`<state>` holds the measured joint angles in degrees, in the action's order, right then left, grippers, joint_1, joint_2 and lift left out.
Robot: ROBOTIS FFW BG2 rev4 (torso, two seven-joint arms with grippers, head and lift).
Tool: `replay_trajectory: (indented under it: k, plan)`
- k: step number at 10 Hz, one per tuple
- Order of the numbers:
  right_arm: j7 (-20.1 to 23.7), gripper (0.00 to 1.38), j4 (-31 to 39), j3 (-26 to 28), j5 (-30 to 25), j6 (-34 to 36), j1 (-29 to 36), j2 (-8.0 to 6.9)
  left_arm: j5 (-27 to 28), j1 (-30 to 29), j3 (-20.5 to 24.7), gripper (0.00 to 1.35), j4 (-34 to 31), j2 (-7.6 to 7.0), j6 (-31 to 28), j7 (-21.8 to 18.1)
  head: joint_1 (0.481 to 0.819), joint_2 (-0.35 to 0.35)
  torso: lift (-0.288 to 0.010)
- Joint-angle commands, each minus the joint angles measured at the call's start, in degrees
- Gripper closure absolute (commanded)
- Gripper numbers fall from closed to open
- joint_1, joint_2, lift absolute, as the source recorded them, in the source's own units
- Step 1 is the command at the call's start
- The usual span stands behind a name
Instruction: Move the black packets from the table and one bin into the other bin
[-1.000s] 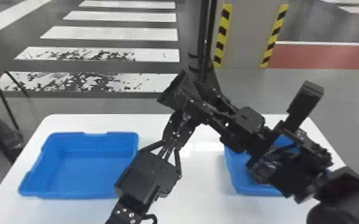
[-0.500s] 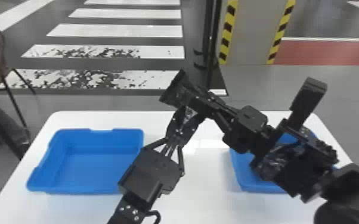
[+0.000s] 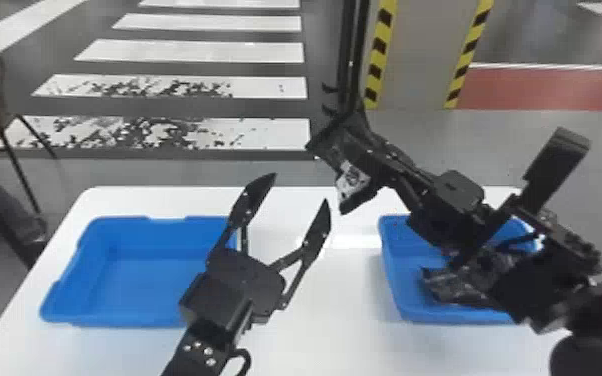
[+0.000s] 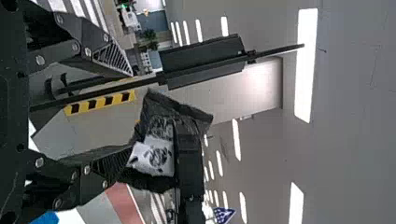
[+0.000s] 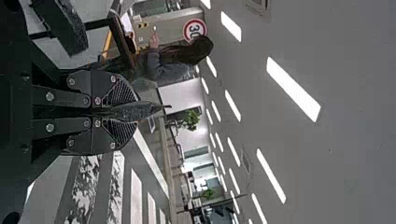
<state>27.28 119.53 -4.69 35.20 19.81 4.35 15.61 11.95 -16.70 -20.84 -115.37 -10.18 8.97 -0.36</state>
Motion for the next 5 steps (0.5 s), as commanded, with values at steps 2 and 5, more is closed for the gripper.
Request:
replay_trajectory:
  k: [2,5]
  plan:
    - [1.1,1.12,-2.6,9.3,-4.5,1.0,3.0,-0.75,-0.2,-0.6,1.2,0.15,0.1,0.34,1.4,-0.1,0.630,-0.065,-0.110]
    - [2.1,1.12,-14.6,16.1,-9.4,1.7,3.0,-1.11,-2.7,-0.9,1.6,0.15,1.1,0.60,0.9,-0.3,0.659,-0.190,-0.110]
